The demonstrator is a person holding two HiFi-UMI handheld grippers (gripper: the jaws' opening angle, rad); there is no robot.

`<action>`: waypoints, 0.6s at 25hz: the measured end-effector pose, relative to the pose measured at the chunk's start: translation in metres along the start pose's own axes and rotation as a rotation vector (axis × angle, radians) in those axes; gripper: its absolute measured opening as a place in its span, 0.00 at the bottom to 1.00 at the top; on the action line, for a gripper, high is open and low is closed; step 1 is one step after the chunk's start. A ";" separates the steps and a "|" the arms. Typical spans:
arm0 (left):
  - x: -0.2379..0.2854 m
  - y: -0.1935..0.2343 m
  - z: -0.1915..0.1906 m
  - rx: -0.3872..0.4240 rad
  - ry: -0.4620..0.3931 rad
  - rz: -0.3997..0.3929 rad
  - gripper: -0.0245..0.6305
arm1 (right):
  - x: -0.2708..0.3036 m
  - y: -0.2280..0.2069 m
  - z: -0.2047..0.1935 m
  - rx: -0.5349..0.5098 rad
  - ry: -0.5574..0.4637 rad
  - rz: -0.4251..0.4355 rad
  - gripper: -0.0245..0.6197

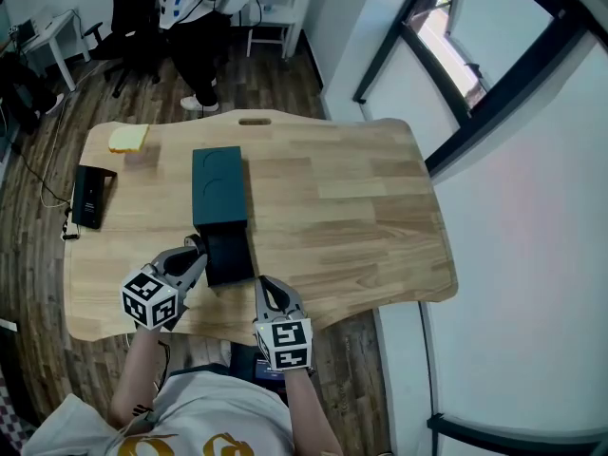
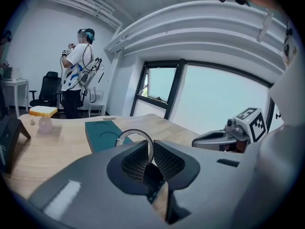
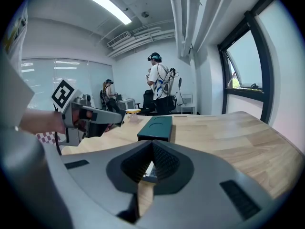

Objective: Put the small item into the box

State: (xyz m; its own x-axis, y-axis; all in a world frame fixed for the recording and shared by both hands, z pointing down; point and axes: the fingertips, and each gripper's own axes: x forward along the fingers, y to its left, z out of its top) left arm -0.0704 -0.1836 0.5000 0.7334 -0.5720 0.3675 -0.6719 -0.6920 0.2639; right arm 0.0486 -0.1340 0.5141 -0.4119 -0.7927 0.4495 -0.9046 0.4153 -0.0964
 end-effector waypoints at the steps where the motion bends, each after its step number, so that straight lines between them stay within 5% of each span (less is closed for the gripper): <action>1: 0.001 0.002 0.004 0.003 -0.004 0.004 0.10 | 0.002 0.000 0.003 -0.003 -0.005 0.009 0.05; 10: 0.007 0.023 0.021 0.020 -0.017 0.037 0.10 | 0.021 -0.005 0.019 -0.010 -0.034 0.049 0.05; 15: 0.012 0.029 0.015 0.010 -0.001 0.041 0.10 | 0.023 -0.020 0.020 -0.001 -0.056 -0.026 0.05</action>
State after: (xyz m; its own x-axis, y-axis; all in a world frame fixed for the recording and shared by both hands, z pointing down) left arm -0.0791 -0.2172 0.4982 0.7052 -0.6002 0.3773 -0.7004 -0.6723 0.2396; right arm 0.0551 -0.1698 0.5088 -0.3939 -0.8267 0.4017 -0.9148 0.3950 -0.0841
